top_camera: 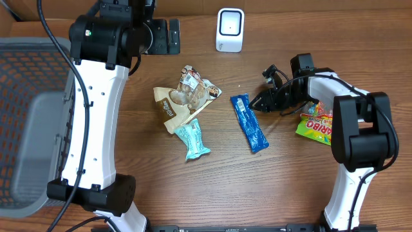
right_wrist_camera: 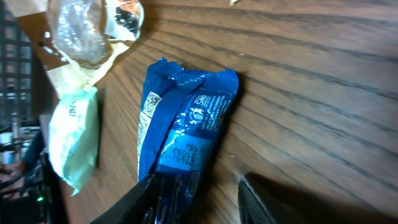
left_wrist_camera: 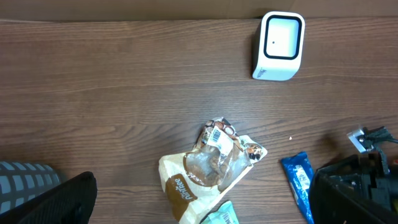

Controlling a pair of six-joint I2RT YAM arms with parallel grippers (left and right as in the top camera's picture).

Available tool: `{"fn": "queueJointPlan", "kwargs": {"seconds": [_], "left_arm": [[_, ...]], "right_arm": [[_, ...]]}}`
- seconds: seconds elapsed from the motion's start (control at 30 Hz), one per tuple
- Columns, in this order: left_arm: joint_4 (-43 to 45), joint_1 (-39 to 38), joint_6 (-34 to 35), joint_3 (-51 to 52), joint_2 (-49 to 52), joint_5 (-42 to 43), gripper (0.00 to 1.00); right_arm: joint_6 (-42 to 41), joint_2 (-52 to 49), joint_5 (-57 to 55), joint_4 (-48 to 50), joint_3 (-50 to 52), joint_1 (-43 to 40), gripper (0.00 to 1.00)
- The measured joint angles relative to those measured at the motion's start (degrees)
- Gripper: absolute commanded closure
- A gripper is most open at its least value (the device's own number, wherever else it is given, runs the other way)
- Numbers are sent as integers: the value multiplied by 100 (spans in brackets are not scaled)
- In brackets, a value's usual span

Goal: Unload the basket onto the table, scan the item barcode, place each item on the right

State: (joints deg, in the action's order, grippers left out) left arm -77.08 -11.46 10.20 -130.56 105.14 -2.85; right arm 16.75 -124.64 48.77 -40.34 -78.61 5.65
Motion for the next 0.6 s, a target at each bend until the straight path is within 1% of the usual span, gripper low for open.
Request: {"fn": "queueJointPlan", "kwargs": {"seconds": [0.13,0.23,0.27,0.43,0.6], "left_arm": [[0,0,0,0,0,-2,0],[0,0,0,0,0,-2,0],[0,0,0,0,0,0,0],[0,0,0,0,0,-2,1],[0,0,0,0,0,0,0]], "right_arm": [[37,-66,214,-9,-2,2,56],[74,-72,302,-26,0,2,37],[105,-74,378,-50,-2,2,34],[125,-74,570,-127,-33,2,32],[125,-79,542,-142,-46,20,35]]}}
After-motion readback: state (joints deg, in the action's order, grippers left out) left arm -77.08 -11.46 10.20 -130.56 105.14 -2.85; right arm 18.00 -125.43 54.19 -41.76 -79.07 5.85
